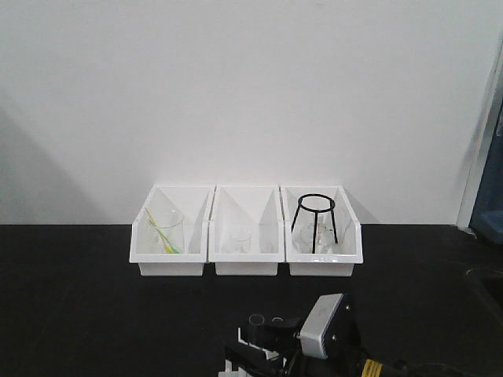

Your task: Flip and reinsert test tube from rack

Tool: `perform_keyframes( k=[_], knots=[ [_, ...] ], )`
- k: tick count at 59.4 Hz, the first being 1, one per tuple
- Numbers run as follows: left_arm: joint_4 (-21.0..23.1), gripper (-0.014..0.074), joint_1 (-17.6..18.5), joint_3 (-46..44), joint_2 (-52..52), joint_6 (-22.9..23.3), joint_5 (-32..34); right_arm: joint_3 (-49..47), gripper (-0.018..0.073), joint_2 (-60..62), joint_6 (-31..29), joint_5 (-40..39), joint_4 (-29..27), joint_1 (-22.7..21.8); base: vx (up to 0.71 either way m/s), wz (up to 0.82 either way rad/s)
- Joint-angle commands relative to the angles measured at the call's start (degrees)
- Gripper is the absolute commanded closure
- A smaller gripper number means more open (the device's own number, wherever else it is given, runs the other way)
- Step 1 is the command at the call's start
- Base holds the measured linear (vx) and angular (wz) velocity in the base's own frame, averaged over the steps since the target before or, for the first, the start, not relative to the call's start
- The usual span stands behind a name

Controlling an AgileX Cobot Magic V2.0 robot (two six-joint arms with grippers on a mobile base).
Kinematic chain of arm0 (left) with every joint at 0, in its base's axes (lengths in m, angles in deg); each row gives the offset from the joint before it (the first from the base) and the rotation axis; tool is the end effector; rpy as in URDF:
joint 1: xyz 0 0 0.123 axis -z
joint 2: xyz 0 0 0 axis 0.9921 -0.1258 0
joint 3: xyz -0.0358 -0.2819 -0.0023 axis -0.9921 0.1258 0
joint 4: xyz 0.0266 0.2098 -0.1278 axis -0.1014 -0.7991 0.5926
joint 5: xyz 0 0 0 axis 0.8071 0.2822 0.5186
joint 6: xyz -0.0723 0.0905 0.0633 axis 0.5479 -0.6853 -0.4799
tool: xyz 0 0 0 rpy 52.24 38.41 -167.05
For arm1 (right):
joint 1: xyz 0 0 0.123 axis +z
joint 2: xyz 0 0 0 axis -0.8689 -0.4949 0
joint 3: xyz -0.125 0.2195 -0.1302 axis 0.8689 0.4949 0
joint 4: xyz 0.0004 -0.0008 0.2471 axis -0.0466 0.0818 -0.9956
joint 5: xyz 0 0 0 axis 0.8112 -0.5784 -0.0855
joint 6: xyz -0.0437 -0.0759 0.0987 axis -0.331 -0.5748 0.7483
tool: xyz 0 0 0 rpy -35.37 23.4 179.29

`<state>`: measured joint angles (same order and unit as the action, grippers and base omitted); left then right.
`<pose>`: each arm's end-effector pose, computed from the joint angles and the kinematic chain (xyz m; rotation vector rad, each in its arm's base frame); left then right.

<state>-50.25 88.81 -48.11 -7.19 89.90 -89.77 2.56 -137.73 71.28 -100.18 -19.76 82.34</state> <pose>0.0922 -0.0049 0.1821 0.0803 1.6911 -0.0326 0.3023 0.2110 0.1916 -0.8319 1.4709 0.8309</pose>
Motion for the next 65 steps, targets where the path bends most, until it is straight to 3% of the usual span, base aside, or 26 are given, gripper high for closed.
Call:
perform_keyframes(
  k=[1,14,22,26,28,35,40,44,48,51,59,65],
  knots=[
    [0.27,0.0602,0.01,-0.23,0.38,0.50,4.59,-2.86,0.0574,7.83,2.00,-2.97,-1.67,-0.10,0.00,0.00],
    [0.27,0.0602,0.01,-0.23,0.38,0.50,4.59,-13.48,0.0573,21.70,8.71,16.71,-1.00,-0.10,0.00,0.00],
    [0.27,0.0602,0.01,-0.23,0.38,0.50,4.59,-18.20,0.0573,25.96,7.11,29.32,3.42,-0.10,0.00,0.00],
    [0.27,0.0602,0.01,-0.23,0.38,0.50,4.59,-19.59,0.0573,27.37,2.05,33.54,11.47,-0.10,0.00,0.00],
    [0.27,0.0602,0.01,-0.23,0.38,0.50,4.59,-19.73,0.0573,28.16,-5.80,36.43,19.96,-0.10,0.00,0.00],
    [0.27,0.0602,0.01,-0.23,0.38,0.50,4.59,-19.42,0.0573,28.96,-21.90,39.17,46.02,-0.10,0.00,0.00],
    [0.27,0.0602,0.01,-0.23,0.38,0.50,4.59,-19.42,0.0572,28.96,-25.89,38.52,57.46,-0.10,0.00,0.00],
    [0.27,0.0602,0.01,-0.23,0.38,0.50,4.59,-19.42,0.0571,28.96,-23.86,37.11,56.48,-0.10,0.00,0.00],
    [0.27,0.0602,0.01,-0.23,0.38,0.50,4.59,-19.42,0.0570,28.96,-18.45,37.38,50.03,-0.10,0.00,0.00],
    [0.27,0.0602,0.01,-0.23,0.38,0.50,4.59,-19.42,0.0570,28.96,-11.60,38.71,41.40,-0.10,0.00,0.00],
    [0.27,0.0602,0.01,-0.23,0.38,0.50,4.59,-19.48,0.0570,29.18,12.71,45.61,9.43,-0.10,0.00,0.00],
    [0.27,0.0602,0.01,-0.23,0.38,0.50,4.59,-19.48,0.0570,29.00,18.70,51.04,-4.83,-0.10,0.00,0.00]
  ],
)
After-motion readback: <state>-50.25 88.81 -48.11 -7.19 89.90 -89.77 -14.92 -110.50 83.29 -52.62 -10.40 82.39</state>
